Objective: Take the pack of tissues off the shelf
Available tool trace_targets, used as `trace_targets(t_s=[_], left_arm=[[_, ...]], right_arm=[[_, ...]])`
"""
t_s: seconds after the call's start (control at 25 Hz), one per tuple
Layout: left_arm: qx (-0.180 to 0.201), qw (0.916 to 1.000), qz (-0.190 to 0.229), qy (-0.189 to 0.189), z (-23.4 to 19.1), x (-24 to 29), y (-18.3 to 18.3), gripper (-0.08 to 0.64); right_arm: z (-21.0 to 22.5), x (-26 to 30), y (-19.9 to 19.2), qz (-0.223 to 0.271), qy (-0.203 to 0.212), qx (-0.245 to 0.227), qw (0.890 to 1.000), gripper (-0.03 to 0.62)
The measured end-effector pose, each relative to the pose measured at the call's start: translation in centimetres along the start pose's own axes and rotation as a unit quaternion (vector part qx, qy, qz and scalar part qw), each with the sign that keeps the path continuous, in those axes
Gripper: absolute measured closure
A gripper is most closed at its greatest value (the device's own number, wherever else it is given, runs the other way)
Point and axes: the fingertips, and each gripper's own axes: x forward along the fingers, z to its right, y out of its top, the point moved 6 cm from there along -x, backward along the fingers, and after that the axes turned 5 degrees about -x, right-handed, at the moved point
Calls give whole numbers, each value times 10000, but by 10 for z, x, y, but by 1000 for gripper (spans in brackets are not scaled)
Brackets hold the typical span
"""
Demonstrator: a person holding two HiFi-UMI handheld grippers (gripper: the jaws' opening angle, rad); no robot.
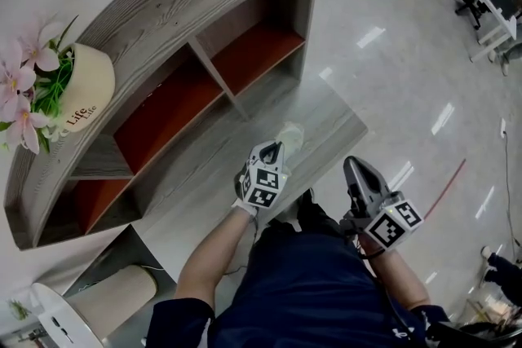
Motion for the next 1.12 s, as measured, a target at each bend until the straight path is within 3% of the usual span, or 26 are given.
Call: trace_targets(t_s=[0.44, 1.12], left_arm=[[68, 9994, -291, -190, 13, 34, -33, 540], [470, 9967, -536, -390, 24, 62, -58, 538]], right_arm=[[8, 11, -8, -241, -38, 80, 9997, 580], [11, 15, -17, -415, -73, 123, 9990, 580]])
